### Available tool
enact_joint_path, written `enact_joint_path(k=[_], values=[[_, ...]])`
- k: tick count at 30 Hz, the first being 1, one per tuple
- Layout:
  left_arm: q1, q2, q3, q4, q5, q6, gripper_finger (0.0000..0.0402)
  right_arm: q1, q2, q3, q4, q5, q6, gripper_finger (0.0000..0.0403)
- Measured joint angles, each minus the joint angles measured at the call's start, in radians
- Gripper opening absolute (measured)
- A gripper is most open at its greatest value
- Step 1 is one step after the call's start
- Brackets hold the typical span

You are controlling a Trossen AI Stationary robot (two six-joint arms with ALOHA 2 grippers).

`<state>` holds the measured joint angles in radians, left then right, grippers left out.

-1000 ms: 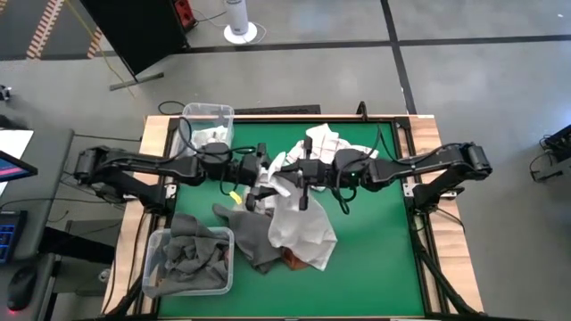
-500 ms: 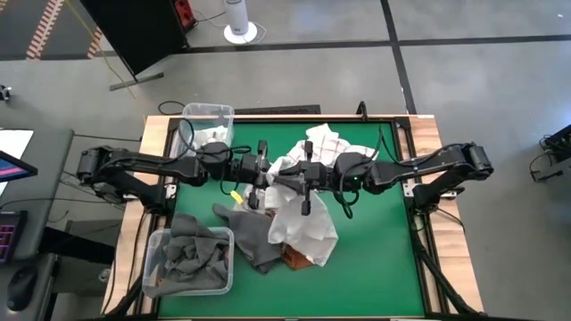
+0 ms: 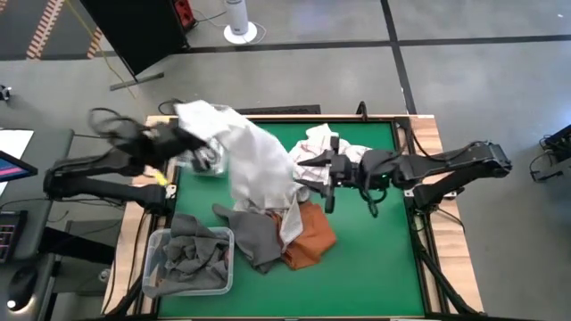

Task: Sort towels by color in basket
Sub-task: Put the white towel into the top transparent bin

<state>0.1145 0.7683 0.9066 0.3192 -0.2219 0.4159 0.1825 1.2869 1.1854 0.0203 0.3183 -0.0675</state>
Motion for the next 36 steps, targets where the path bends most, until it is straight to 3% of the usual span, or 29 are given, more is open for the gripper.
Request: enact_joint_path(k=[9,13,21,28,33,36], values=[[0.008,-0.167,0.000,0.040,-0.413,0.302,0.0001,0.001,0.137,-0.001,-0.042,0.077,0.061,0.0230],[0.008,-0.166,0.017,0.038,-0.596,0.444,0.0001,0.000,0.181,-0.001,-0.039,0.077,0.076,0.0229],[0.008,-0.107,0.037,0.006,-0.815,0.581,0.0001,0.000,0.205,-0.001,-0.034,0.077,0.094,0.0228],[0.041,-0.041,0.037,-0.467,-0.828,0.237,0.0002,0.001,0.205,-0.001,-0.033,0.077,0.105,0.0228],[0.197,0.002,0.037,-0.719,-0.692,0.026,0.0001,0.022,0.205,-0.001,-0.035,0.077,0.122,0.0228],[0.290,0.042,0.037,-0.807,-0.662,-0.005,0.0001,0.043,0.205,-0.001,-0.035,0.077,0.123,0.0228]])
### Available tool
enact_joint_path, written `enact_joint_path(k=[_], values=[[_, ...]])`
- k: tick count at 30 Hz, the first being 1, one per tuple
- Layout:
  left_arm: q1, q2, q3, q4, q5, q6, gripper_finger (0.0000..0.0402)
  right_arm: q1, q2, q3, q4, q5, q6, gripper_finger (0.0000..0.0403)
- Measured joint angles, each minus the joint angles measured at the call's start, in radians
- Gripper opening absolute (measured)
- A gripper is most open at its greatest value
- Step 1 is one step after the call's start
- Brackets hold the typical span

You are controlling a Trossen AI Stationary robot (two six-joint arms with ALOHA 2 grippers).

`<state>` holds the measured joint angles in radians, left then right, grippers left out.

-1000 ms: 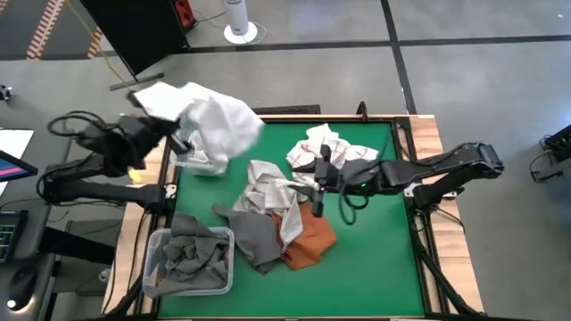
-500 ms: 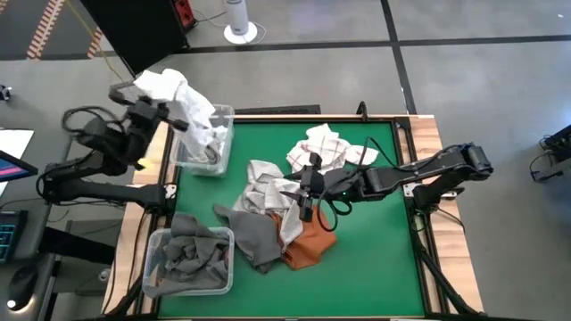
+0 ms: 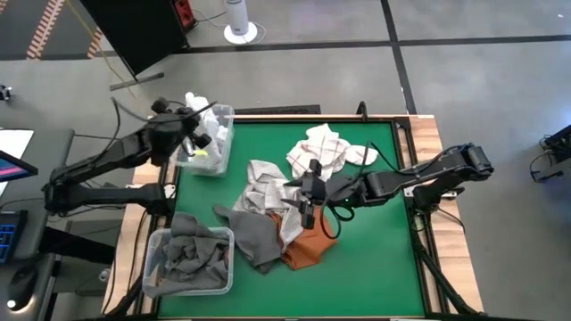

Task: Sort towels by color in basket
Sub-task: Put the white towel into the top transparent bin

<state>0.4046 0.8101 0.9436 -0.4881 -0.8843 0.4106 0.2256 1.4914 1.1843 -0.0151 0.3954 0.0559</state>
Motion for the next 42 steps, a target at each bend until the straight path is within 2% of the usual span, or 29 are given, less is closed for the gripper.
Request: enact_joint_path(k=[4,9,14,20,22,26,32,36,42], values=[[0.077,0.085,0.000,-0.098,0.009,0.054,0.0001,0.023,0.000,0.000,0.000,0.000,0.000,0.0228],[0.116,0.236,0.000,-0.216,0.008,0.142,0.0006,0.037,0.000,0.000,0.000,0.000,0.000,0.0228],[0.139,0.390,0.000,-0.244,-0.076,0.175,0.0003,0.040,0.002,0.000,-0.001,0.000,0.002,0.0228],[0.146,0.528,0.000,-0.296,-0.099,0.204,0.0003,0.051,0.002,0.000,-0.009,0.000,0.008,0.0228],[0.140,0.553,0.000,-0.323,-0.031,0.176,0.0003,0.056,0.002,0.000,-0.011,0.000,0.013,0.0228],[0.134,0.563,-0.001,-0.345,0.188,0.142,0.0003,0.062,0.002,0.000,-0.012,0.000,0.023,0.0228],[0.146,0.553,-0.039,-0.351,0.411,0.149,0.0016,0.073,0.002,0.000,-0.011,0.000,0.033,0.0228],[0.170,0.554,-0.070,-0.333,0.487,0.140,0.0055,0.086,0.002,0.000,-0.010,0.022,0.034,0.0228],[0.193,0.548,-0.074,-0.347,0.514,0.114,0.0157,0.096,0.002,0.000,-0.012,0.052,0.034,0.0228]])
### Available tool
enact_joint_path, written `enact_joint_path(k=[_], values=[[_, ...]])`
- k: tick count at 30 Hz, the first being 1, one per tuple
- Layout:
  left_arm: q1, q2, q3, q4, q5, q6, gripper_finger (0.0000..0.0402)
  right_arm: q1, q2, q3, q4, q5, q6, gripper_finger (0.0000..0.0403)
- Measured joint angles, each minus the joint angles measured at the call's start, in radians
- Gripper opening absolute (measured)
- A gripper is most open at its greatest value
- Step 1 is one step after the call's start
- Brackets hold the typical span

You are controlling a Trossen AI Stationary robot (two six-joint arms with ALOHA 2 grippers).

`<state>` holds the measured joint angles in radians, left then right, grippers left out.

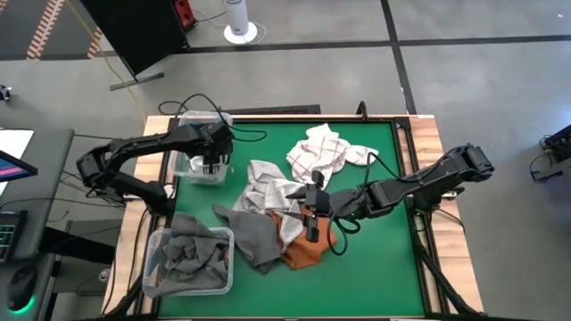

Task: Sort towels by color in basket
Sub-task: Put the white towel into the top transparent bin, then put the white patterned towel into the top transparent bin

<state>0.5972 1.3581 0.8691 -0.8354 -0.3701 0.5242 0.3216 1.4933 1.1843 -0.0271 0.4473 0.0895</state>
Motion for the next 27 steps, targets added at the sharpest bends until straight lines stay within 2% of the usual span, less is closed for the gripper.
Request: enact_joint_path(k=[5,9,14,16,20,22,27], values=[[-0.005,-0.044,0.073,-0.119,0.011,-0.054,0.0233,-0.001,0.000,0.000,-0.010,0.000,-0.001,0.0228],[-0.008,-0.116,0.168,-0.212,0.023,-0.068,0.0263,-0.005,0.000,0.000,-0.017,0.000,-0.003,0.0228],[-0.009,-0.212,0.293,-0.296,0.028,-0.108,0.0272,-0.005,0.000,0.000,-0.025,0.001,-0.003,0.0228],[-0.019,-0.245,0.331,-0.287,0.068,-0.128,0.0272,-0.009,0.000,0.000,-0.038,0.017,-0.017,0.0228],[-0.062,-0.294,0.360,-0.175,0.155,-0.163,0.0272,-0.052,0.000,0.000,-0.178,0.181,-0.027,0.0228],[-0.097,-0.302,0.360,-0.142,0.157,-0.196,0.0271,-0.117,0.000,-0.003,-0.278,0.156,0.020,0.0228],[-0.208,-0.305,0.358,-0.131,0.159,-0.259,0.0271,-0.302,0.002,-0.114,-0.292,0.042,0.036,0.0228]])
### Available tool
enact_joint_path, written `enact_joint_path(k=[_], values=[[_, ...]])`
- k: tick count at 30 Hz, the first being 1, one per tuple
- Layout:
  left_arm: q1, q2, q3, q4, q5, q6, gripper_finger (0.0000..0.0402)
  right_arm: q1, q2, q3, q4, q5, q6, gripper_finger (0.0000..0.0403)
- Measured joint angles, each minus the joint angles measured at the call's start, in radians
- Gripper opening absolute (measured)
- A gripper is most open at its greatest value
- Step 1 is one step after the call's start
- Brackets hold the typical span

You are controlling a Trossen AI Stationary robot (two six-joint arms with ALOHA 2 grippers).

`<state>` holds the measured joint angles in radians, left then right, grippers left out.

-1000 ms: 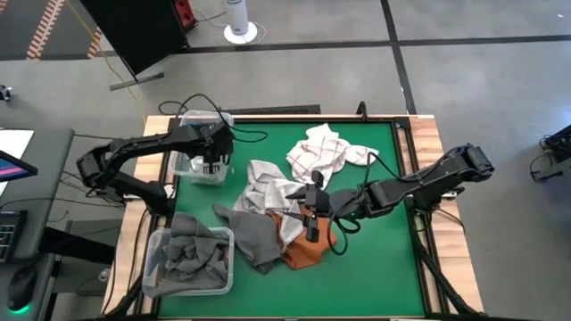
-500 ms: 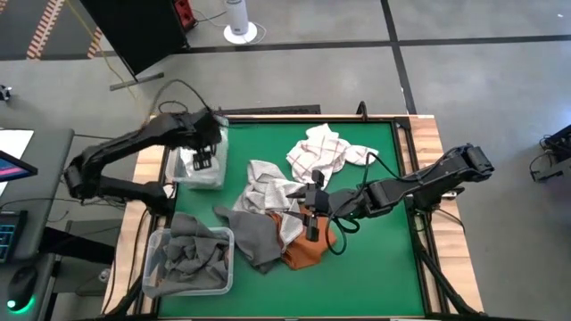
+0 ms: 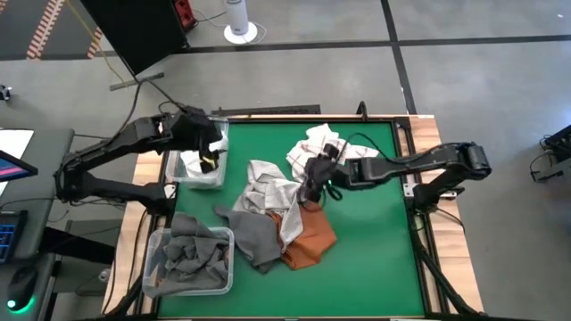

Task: Sort towels by color in basket
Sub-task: Put the white patterned towel into the top transparent bin

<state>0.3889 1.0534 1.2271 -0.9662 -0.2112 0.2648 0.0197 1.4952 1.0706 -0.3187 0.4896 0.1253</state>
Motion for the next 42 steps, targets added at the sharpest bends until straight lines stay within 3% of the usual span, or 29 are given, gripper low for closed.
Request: enact_joint_path(k=[6,10,13,22,25,28,31,35,38,42], values=[[-0.132,0.001,-0.042,0.066,0.001,-0.044,0.0271,-0.196,-0.001,-0.034,-0.027,-0.030,-0.053,0.0228],[-0.176,0.015,-0.042,0.066,-0.003,-0.056,0.0271,-0.345,0.010,-0.034,-0.049,-0.251,-0.094,0.0228],[-0.197,0.013,-0.042,0.074,-0.002,-0.052,0.0271,-0.393,0.092,-0.034,-0.070,-0.296,-0.149,0.0228],[-0.204,-0.003,-0.042,0.072,-0.003,-0.067,0.0270,-0.416,0.305,-0.035,-0.018,-0.310,-0.187,0.0221],[-0.204,-0.015,-0.042,0.074,-0.003,-0.075,0.0270,-0.410,0.324,-0.034,0.027,-0.310,-0.206,0.0182],[-0.204,-0.026,-0.042,0.092,-0.004,-0.084,0.0270,-0.397,0.327,-0.035,0.057,-0.310,-0.223,0.0104],[-0.205,-0.033,-0.042,0.106,-0.002,-0.089,0.0270,-0.384,0.295,-0.035,0.085,-0.313,-0.236,0.0024],[-0.205,-0.029,-0.044,0.141,0.065,-0.075,0.0270,-0.362,0.188,-0.035,0.151,-0.318,-0.240,0.0023],[-0.205,-0.028,-0.108,0.289,0.149,-0.041,0.0270,-0.337,0.084,-0.035,0.241,-0.322,-0.256,0.0017],[-0.205,-0.028,-0.234,0.548,0.176,0.003,0.0270,-0.274,-0.026,-0.035,0.400,-0.396,-0.282,0.0016]])
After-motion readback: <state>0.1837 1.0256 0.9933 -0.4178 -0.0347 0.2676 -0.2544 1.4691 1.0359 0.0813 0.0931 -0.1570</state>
